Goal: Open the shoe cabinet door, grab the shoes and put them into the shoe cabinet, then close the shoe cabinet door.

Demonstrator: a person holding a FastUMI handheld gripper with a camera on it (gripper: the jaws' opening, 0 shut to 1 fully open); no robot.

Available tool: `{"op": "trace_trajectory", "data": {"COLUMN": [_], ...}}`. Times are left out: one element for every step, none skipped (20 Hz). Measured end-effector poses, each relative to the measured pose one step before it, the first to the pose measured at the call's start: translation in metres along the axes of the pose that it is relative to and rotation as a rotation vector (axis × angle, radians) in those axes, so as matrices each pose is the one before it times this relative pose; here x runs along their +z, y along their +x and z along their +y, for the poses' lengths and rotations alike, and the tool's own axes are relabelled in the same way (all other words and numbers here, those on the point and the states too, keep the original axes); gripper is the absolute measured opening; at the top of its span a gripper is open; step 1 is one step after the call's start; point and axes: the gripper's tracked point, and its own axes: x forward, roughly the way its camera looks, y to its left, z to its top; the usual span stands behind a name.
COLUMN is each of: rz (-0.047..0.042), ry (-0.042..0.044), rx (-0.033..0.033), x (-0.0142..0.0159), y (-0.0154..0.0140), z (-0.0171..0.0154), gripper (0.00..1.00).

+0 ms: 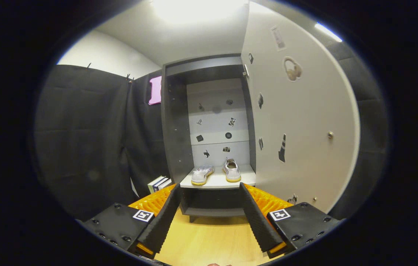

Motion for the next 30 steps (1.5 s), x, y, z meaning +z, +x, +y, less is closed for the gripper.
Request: {"op": "trace_trajectory", "data": {"rz": [0.00357, 0.00467, 0.00492, -0.0001, -0.00011, -0.00046, -0.0064, -0.01021, -0.00565, -0.00157, -0.00088, -0.00221, -0.00318, -0.00173, -0.00207, -0.00009, -0.00915, 0.00053, 0.00704, 0.00388, 0.00124, 0.00828, 0.00689, -0.00382, -0.00754, -0.00333, -0.00416, -0.00318, -0.0009, -0.00023], "ry": [-0.01039, -0.00478, 0.00897, 0.01469, 0.00072, -0.00845, -0.00883, -0.001, 0.00505, 0.00814, 0.00974, 0.00888, 0.00636, 0.00666, 0.00341, 0.00233, -0.00403, -0.01308, -0.00639, 0.00276, 0.00931, 0.01218, 0.00995, 0.00024, -0.01376, -0.01825, -0.0116, -0.00061, 0.0048, 0.00522], "rx": [-0.0088, -0.01416, -0.01239, -0.00905, -0.0031, -0.02352, -0.02243, -0.02105, -0.01735, -0.02407, -0.01521, -0.00402, -0.00857, -0.00313, -0.00167, -0.00488, 0.00093, -0.00694, 0.00407, 0.01169, 0.01643, 0.02367, 0.0206, 0.00738, -0.0032, -0.00445, 0.0083, 0.00936, 0.01083, 0.01235], "x": [-0.00053, -0.00018, 0.00194, 0.00701, 0.00518, 0.00353, 0.00354, 0.00346, 0.00332, 0.00063, 0.00098, 0.00128, 0.00213, 0.00094, 0.00198, 0.00393, 0.00462, 0.00086, -0.00276, -0.00159, -0.00011, -0.00028, 0.00027, 0.00261, 0.00393, 0.00286, 0.00252, 0.00092, 0.00179, 0.00087], "y": [-0.01257, -0.01282, -0.01303, -0.00567, -0.00887, -0.01006, -0.00696, -0.00602, -0.00491, -0.00266, -0.00201, -0.00063, 0.00148, 0.00291, 0.00306, -0.00104, 0.00155, 0.00553, 0.00574, 0.00533, 0.00788, 0.0097, 0.00804, 0.00824, 0.00912, 0.0079, 0.00758, 0.00761, 0.00581, 0.00596], "z": [-0.00591, -0.00515, -0.00703, -0.00166, -0.00613, -0.01277, -0.01619, -0.01259, -0.01347, -0.01503, -0.01545, -0.01168, -0.01483, -0.01546, -0.01383, -0.0186, -0.01439, -0.01296, -0.00931, -0.0066, -0.00524, -0.00317, -0.00289, -0.00441, -0.00586, -0.00373, 0.00023, 0.00324, 0.00288, 0.0028], "gripper": [0.98, 0.98, 0.98, 0.98, 0.98, 0.97, 0.98, 0.97, 0.98, 0.97, 0.97, 0.97, 0.97, 0.97, 0.97, 0.97, 0.97, 0.97, 0.97, 0.97, 0.98, 0.98, 0.98, 0.98, 0.97, 0.97, 0.98, 0.98, 0.97, 0.97]}}
